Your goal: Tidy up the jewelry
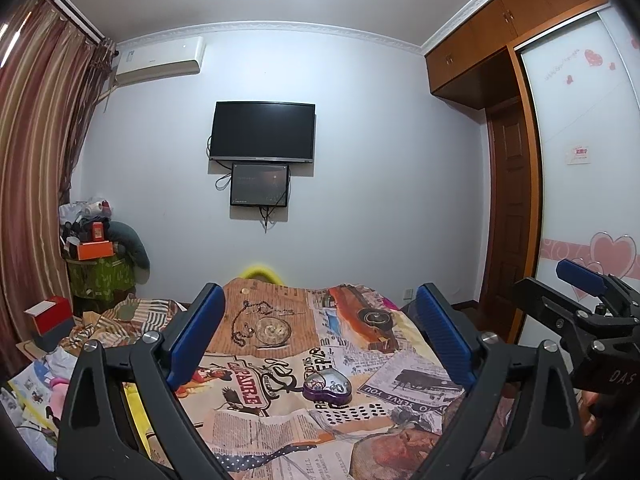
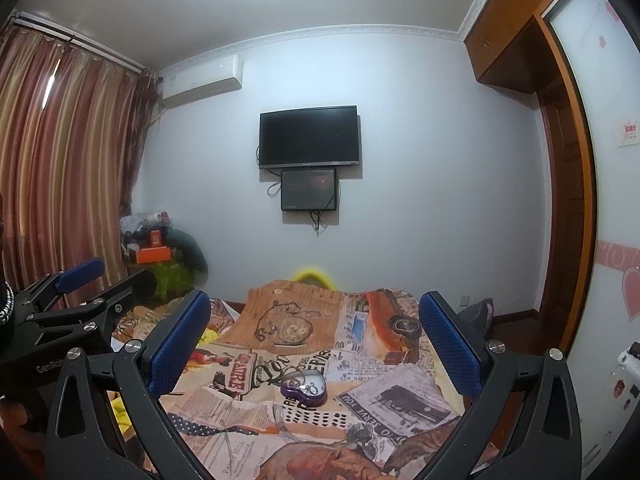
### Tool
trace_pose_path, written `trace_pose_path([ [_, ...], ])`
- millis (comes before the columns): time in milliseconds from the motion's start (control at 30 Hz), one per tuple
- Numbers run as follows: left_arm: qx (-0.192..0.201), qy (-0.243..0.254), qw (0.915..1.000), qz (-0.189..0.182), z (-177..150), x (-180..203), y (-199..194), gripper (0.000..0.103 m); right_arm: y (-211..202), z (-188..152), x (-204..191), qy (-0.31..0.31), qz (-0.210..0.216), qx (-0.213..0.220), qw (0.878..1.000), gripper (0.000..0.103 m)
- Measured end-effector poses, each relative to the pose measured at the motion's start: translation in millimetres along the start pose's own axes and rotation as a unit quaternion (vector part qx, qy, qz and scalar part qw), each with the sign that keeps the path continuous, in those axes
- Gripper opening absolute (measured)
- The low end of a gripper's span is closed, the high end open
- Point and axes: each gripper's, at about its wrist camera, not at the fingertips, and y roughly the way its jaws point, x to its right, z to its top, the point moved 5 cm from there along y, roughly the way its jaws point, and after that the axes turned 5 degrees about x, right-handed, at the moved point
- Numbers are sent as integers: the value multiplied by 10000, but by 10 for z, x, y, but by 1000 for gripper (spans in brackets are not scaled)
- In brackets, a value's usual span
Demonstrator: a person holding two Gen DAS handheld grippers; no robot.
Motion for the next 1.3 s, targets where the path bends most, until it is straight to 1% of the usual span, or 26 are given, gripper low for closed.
trace_pose_path([
  [1133,-23,-68,9999,-142,11,12,-45,97,-38,56,-6,60,6,-8,10000,103],
  [1300,-30,-152,9998,-148,16,-22,-45,101,-33,51,-3,55,0,-15,10000,103],
])
